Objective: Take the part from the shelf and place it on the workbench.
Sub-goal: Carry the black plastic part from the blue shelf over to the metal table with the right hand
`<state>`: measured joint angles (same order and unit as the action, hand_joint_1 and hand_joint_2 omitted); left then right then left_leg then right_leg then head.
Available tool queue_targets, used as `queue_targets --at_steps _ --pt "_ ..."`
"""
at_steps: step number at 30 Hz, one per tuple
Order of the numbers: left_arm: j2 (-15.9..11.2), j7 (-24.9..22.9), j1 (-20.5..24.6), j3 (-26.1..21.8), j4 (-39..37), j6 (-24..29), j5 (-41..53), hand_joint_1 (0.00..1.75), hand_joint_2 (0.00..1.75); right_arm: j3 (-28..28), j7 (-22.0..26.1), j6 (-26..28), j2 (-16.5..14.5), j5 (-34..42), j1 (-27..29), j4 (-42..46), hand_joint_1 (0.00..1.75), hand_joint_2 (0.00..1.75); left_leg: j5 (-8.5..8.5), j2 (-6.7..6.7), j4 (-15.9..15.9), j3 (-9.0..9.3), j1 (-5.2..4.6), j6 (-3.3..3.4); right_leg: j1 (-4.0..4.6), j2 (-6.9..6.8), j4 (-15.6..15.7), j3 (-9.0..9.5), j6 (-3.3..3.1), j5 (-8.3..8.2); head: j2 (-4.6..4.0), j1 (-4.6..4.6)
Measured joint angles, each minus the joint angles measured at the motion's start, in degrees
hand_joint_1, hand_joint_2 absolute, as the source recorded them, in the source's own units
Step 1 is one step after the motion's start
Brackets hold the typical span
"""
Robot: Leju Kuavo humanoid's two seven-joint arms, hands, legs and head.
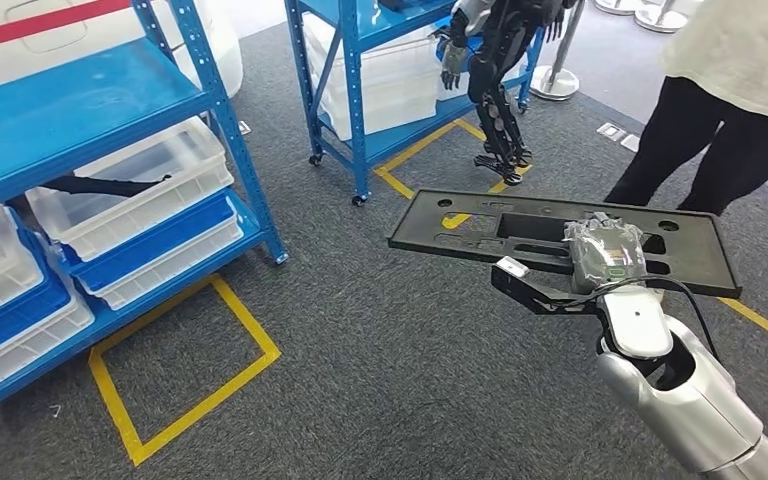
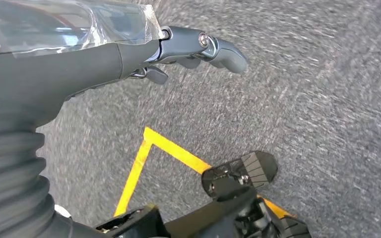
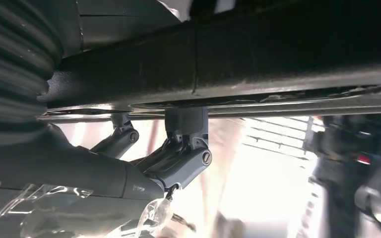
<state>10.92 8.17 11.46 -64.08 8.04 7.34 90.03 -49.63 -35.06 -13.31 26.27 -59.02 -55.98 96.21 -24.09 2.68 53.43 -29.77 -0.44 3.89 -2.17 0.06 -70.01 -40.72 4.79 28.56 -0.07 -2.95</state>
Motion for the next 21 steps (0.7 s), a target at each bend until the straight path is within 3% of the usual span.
queue_targets --at_steps 2,3,5,7,9,11,12,13,14,15,16,18,20,21 --pt "-0.09 0.00 0.17 0.00 0.01 0.01 0.00 0.00 1.75 0.30 -0.25 0.00 0.08 0.29 -0.14 0.00 1.75 1.75 -0.40 1.25 0.57 -0.11 0.04 -0.61 -0.03 -1.79 8.52 4.92 0.52 -3.08 0.00 0.01" --pt "-0.18 0.00 0.28 0.00 0.02 0.01 0.01 0.00 1.75 0.47 -0.31 0.02 0.10 0.36 -0.24 0.01 1.75 1.75 -0.65 1.76 0.99 -0.26 -0.06 -0.99 0.03 -2.44 11.60 6.48 0.37 -3.86 0.00 -0.02" --pt "-0.34 0.04 0.43 -0.01 0.03 0.03 0.02 0.00 1.75 0.68 -0.65 0.06 0.18 0.44 -0.33 0.03 1.75 1.75 -0.93 2.65 1.48 -0.56 -0.37 -1.55 0.38 -2.59 13.43 7.00 -0.46 -3.89 0.00 -0.05" --pt "-0.34 0.16 0.47 -0.02 0.03 0.03 0.02 0.00 1.75 0.80 -1.15 0.05 0.45 0.69 -0.29 0.04 1.75 1.75 -1.19 3.02 1.82 -0.73 -0.25 -1.91 0.40 -1.44 13.36 6.54 -1.46 -4.15 0.00 -0.08" --pt "-0.34 0.31 0.47 -0.02 0.02 0.02 0.02 0.00 1.75 1.01 -1.61 -0.08 0.70 1.12 -0.40 0.05 1.75 1.75 -3.25 1.17 4.54 -1.74 0.13 -2.38 0.43 -0.54 13.40 6.26 -2.14 -4.45 0.00 -0.09" --pt "-0.34 0.39 0.37 -0.02 0.02 0.02 0.02 0.00 1.75 1.16 -2.07 -0.55 0.76 1.60 -0.52 0.08 1.75 1.75 -7.34 -1.23 11.84 -4.73 0.33 -2.61 0.58 0.43 13.43 5.98 -2.56 -4.70 0.00 -0.09" --pt "-0.34 0.40 0.29 -0.02 0.02 0.02 0.02 0.00 1.75 1.18 -2.32 -0.92 0.83 1.85 -0.51 0.08 1.75 1.75 -9.09 -1.73 15.95 -6.53 0.31 -2.56 0.72 1.04 13.42 5.82 -2.71 -4.80 0.00 -0.09" --pt "-0.34 0.44 0.21 -0.02 0.02 0.01 0.02 0.00 1.75 1.18 -2.56 -1.26 0.94 2.03 -0.45 0.09 1.75 1.75 -10.01 -1.96 18.89 -7.86 0.24 -2.40 0.88 1.71 13.42 5.67 -2.84 -4.92 0.00 -0.09" --pt "-0.34 0.47 0.15 -0.02 0.02 0.01 0.02 0.00 1.75 1.19 -2.77 -1.50 1.09 2.15 -0.39 0.14 1.75 1.75 -9.74 -2.11 19.55 -8.18 0.14 -2.11 1.02 2.40 13.41 5.55 -2.95 -5.05 0.00 -0.09" --pt "-0.34 0.50 0.12 -0.02 0.02 0.02 0.02 0.00 1.75 1.22 -3.06 -1.63 1.26 2.18 -0.34 0.22 1.75 1.75 -8.48 -2.38 18.01 -7.45 -0.01 -1.68 1.14 3.13 13.42 5.47 -3.03 -5.20 0.00 -0.09" --pt "-0.34 0.52 0.12 -0.02 0.02 0.02 0.02 0.00 1.75 1.28 -3.36 -1.63 1.42 2.08 -0.32 0.37 1.75 1.75 -6.40 -2.99 14.24 -5.65 -0.20 -1.12 1.20 3.90 13.42 5.43 -3.02 -5.35 0.00 -0.09" --pt "-0.41 0.52 0.18 -0.03 0.03 0.05 0.01 0.00 1.75 1.60 -3.97 -1.57 1.76 1.65 -0.27 0.83 1.75 1.75 -2.93 -5.71 5.88 -1.74 -0.51 0.05 1.07 5.26 13.51 5.30 -2.83 -5.73 0.00 -0.08" --pt "-0.46 0.52 0.17 -0.06 0.03 0.17 -0.05 0.00 1.75 2.02 -4.25 -1.56 2.40 1.30 -0.07 1.21 1.75 1.75 -1.85 -7.24 2.15 -0.14 -0.82 0.49 0.58 6.47 13.66 4.91 -2.30 -6.22 0.00 -0.07" --pt "-0.45 0.51 0.07 -0.09 0.02 0.24 -0.12 0.00 1.75 2.18 -4.27 -1.57 2.81 1.19 0.12 1.34 1.75 1.75 -1.72 -6.78 1.92 -0.06 -0.98 0.45 0.43 7.16 13.80 4.71 -1.89 -6.51 0.00 -0.06"
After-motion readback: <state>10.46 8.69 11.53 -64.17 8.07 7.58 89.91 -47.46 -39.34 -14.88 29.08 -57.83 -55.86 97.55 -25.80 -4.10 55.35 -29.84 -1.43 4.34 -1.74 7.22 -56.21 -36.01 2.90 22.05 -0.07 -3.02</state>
